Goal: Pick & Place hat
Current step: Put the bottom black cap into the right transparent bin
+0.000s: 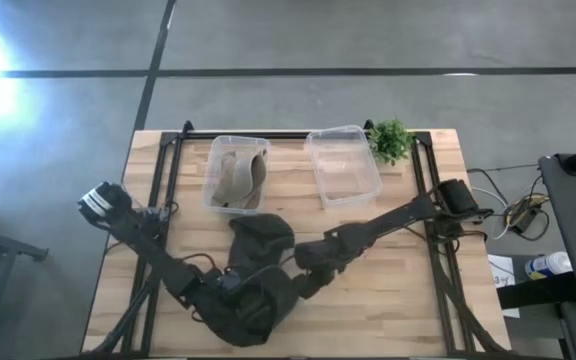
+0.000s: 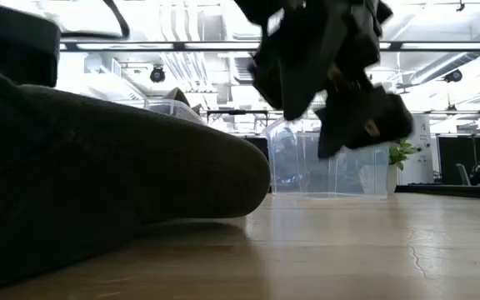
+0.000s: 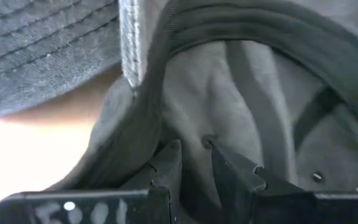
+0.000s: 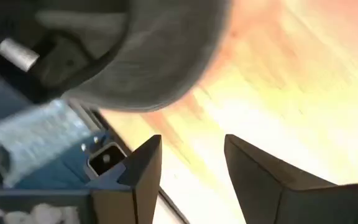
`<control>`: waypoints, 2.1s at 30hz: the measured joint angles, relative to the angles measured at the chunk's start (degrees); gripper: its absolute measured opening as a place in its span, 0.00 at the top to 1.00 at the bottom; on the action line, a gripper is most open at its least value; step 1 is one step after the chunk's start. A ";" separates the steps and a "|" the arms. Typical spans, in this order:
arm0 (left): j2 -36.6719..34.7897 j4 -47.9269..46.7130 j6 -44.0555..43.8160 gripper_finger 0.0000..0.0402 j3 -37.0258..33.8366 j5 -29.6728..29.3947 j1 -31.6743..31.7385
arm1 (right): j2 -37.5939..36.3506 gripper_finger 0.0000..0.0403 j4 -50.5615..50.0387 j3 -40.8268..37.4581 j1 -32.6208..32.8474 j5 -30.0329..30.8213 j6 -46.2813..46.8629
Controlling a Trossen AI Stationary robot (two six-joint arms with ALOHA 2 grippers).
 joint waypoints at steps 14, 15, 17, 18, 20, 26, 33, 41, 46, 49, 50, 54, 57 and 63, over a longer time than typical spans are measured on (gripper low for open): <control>4.58 8.59 0.81 0.79 0.15 -0.60 1.11 | 2.24 0.58 34.73 -14.18 0.63 3.65 23.05; 4.50 8.49 0.82 0.79 0.13 -0.68 1.20 | 2.01 0.58 34.46 -14.63 0.72 3.68 23.00; 4.48 8.51 0.81 0.79 0.13 -0.68 1.23 | 1.13 0.58 34.33 -15.17 0.74 4.13 22.67; 4.48 8.48 0.79 0.79 0.13 -0.70 1.24 | 0.17 0.58 34.12 -15.38 0.68 4.49 22.44; 4.48 8.48 0.76 0.79 0.09 -0.83 1.26 | -2.01 0.58 33.17 -15.64 0.59 5.08 21.75; 4.49 8.50 1.11 0.79 0.07 -1.05 1.89 | -8.09 0.58 15.65 -15.74 0.96 4.48 17.87; 4.48 8.57 2.78 0.79 -0.02 -0.90 3.60 | -7.11 0.58 24.98 -17.46 1.28 2.11 22.23; 4.51 9.29 2.85 0.79 -0.02 0.00 4.42 | -2.92 0.58 34.44 -19.20 3.25 2.14 28.57; 4.59 12.29 3.22 0.79 -0.04 -0.09 4.90 | -2.46 0.58 34.66 -19.37 3.24 6.88 29.80; 4.59 14.66 4.75 0.79 -0.04 -0.29 5.35 | -2.46 0.58 34.98 -19.36 2.57 8.17 28.86; 4.59 15.43 5.29 0.79 -0.04 -0.31 5.56 | -2.46 0.58 34.92 -19.36 2.49 8.34 28.73; 4.59 18.72 7.96 0.79 -0.04 -0.64 6.55 | -2.46 0.58 35.00 -19.36 2.50 9.09 27.02; 4.59 21.95 10.52 0.79 -0.04 -1.83 7.23 | -2.46 0.60 35.82 -19.36 2.49 9.87 25.61; 4.53 25.96 14.58 0.79 0.13 -5.05 9.14 | -2.53 0.75 36.03 -19.36 2.63 12.85 23.04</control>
